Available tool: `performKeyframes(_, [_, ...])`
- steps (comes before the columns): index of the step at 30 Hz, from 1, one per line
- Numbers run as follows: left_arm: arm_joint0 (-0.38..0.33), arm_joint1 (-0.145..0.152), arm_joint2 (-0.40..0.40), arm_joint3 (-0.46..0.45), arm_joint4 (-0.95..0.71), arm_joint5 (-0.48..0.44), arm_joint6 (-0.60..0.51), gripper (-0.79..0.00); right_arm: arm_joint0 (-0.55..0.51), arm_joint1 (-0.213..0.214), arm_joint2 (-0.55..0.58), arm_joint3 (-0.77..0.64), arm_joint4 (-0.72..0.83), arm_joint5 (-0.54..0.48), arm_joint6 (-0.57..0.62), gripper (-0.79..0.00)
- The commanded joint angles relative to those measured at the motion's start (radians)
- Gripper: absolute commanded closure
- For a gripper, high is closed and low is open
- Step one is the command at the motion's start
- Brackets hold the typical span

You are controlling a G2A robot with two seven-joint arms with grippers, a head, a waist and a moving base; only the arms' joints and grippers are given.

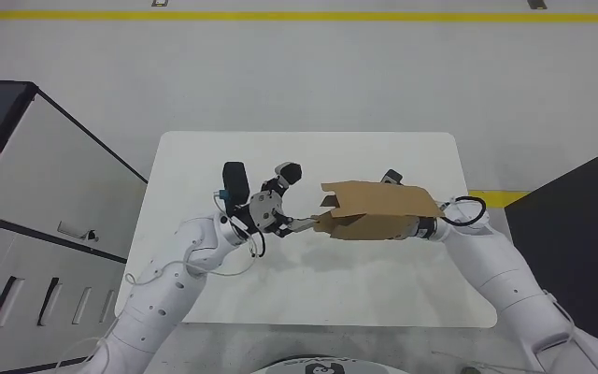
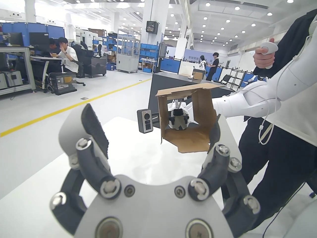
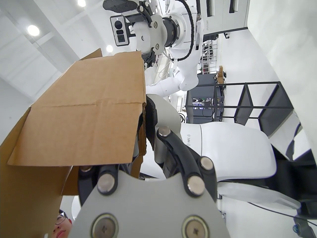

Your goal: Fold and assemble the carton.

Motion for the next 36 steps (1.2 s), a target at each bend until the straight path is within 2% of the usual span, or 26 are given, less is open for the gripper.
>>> performKeyframes(1, [-0.008,-0.001,-0.002,-0.003,0.007,0.018,-0.006,-0.785,0.007,0.002,-0.011,0.002,0.011,0.009,0.0,0.0])
performKeyframes(9, [-0.001,-0.002,-0.003,-0.006,-0.009,0.037,-0.019,-0.785,0.006,0.003,-0.012,-0.001,0.01,0.01,-0.015,0.0])
performKeyframes(19, [0.021,0.015,-0.056,-0.052,-0.165,0.047,-0.272,-0.785,0.001,-0.002,-0.012,0.011,-0.005,0.024,0.0,0.0])
performKeyframes(25, [0.019,0.017,-0.068,-0.068,-0.151,0.036,-0.266,-0.785,0.001,-0.002,-0.012,0.011,-0.005,0.024,0.0,0.0])
performKeyframes(27, [0.029,0.016,-0.066,-0.075,-0.157,0.071,-0.274,-0.785,-0.009,-0.004,-0.014,-0.007,-0.014,0.032,-0.033,0.0])
performKeyframes(36, [0.045,0.024,-0.078,-0.1,-0.239,0.096,-0.405,-0.785,-0.02,-0.007,-0.009,-0.023,-0.031,0.037,-0.036,0.0])
